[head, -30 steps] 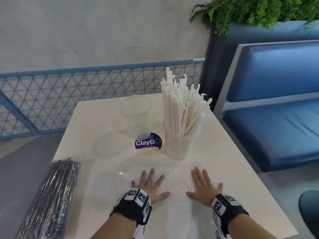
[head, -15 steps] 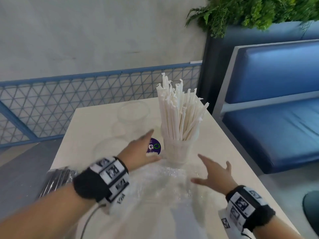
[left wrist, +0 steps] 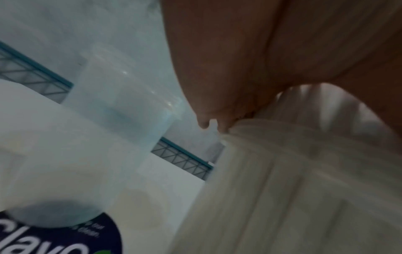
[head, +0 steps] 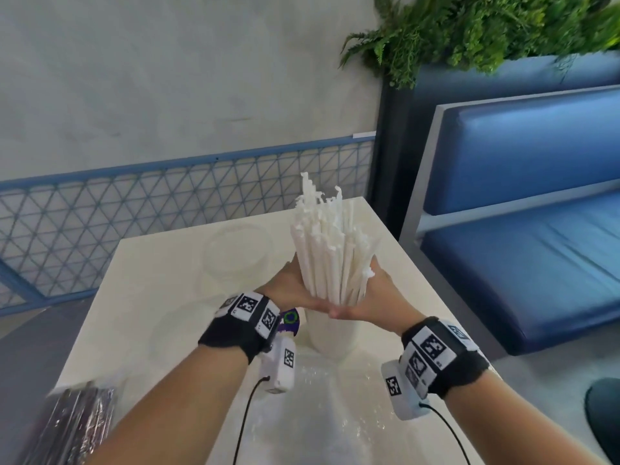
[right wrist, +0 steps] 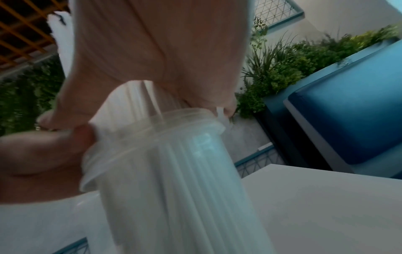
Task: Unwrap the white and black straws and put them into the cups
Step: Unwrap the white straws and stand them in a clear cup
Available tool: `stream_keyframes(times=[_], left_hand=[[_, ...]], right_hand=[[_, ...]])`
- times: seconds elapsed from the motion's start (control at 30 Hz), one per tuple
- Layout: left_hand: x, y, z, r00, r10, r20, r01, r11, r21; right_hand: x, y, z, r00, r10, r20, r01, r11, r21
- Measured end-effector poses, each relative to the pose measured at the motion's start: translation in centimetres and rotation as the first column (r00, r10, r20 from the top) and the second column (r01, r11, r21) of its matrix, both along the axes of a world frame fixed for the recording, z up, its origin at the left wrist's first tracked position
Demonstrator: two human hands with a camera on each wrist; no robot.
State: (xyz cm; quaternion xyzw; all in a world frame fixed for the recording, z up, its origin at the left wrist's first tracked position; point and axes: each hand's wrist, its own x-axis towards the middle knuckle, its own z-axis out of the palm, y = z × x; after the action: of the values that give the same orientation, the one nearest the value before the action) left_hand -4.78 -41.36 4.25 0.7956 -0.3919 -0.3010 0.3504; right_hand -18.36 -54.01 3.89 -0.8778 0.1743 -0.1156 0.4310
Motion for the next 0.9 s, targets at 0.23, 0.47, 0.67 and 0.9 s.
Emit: stream_keyframes(times=[0.23,0.47,0.67,0.9], left_hand=[[-1.3,-2.4,0.5,0.988,0.141,0.065,-0.119,0.955,-0.272],[-1.5,-2.7,3.6,0.988,0.149,-0.034,-0.146,0.856,-0.496],[-2.8,-1.6,4.3,0.992,0.108,-0.07,-0.128,0.848,-0.514],[-4.0,-1.1,6.3,0.905,0.017,0.425,0.123,0.946,-0.301]], right_hand=[[1.5,1.1,0.3,0.944,-0.189,0.27,0.127,0.964,0.234],[2.3,-0.2,3.5,0.904,-0.118,0.411,0.061,0.987,0.149],[1.5,0.1,4.1,0.894,-0.087,0.44,0.059,0.995,0.077],[1.1,-0.1,3.5,0.919,0.026,0.392,0.07,0.971,-0.228]])
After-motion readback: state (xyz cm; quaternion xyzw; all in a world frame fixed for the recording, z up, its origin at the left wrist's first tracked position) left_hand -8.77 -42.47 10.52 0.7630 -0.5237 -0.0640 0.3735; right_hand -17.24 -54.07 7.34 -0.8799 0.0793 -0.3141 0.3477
